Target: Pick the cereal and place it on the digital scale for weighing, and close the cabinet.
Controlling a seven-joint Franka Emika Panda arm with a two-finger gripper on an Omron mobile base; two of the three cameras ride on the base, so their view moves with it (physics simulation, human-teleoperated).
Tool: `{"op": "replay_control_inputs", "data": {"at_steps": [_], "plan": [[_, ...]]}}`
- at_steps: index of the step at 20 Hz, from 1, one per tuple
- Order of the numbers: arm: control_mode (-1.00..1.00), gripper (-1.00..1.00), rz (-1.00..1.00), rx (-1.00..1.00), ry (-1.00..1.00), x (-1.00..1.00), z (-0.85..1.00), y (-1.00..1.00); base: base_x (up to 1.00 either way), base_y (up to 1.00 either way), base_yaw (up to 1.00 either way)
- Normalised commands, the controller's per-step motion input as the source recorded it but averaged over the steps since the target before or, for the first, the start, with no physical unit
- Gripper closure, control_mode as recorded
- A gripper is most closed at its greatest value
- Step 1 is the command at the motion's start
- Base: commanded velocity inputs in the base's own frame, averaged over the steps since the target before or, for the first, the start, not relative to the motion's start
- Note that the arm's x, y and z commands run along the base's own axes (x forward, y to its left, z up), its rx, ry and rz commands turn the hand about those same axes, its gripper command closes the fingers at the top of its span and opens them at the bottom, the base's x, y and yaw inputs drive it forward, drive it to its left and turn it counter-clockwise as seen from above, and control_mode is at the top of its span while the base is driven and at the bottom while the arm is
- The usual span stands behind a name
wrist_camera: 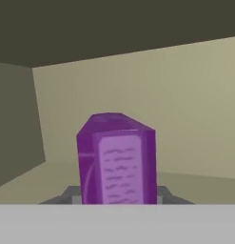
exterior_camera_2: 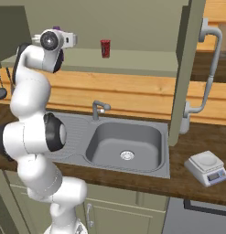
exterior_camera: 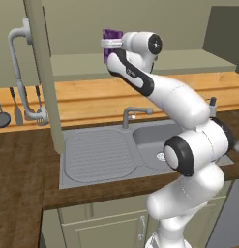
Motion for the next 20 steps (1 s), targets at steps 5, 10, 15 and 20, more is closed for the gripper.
{"op": "replay_control_inputs", "data": {"at_steps": [5, 10, 15, 20], "plan": [[-1.00, 1.00, 0.00, 0.00, -0.14, -0.23, 0.00, 0.00, 0.00, 0.00, 0.00], [-1.00, 1.00, 0.00, 0.00, -0.37, -0.74, 0.00, 0.00, 0.00, 0.00, 0.00], [-1.00, 1.00, 0.00, 0.00, -0.18, -0.67, 0.00, -0.07, 0.00, 0.00, 0.00], [-1.00, 1.00, 0.00, 0.00, -0.10, -0.77, -0.01, -0.21, 0.00, 0.00, 0.00]]}}
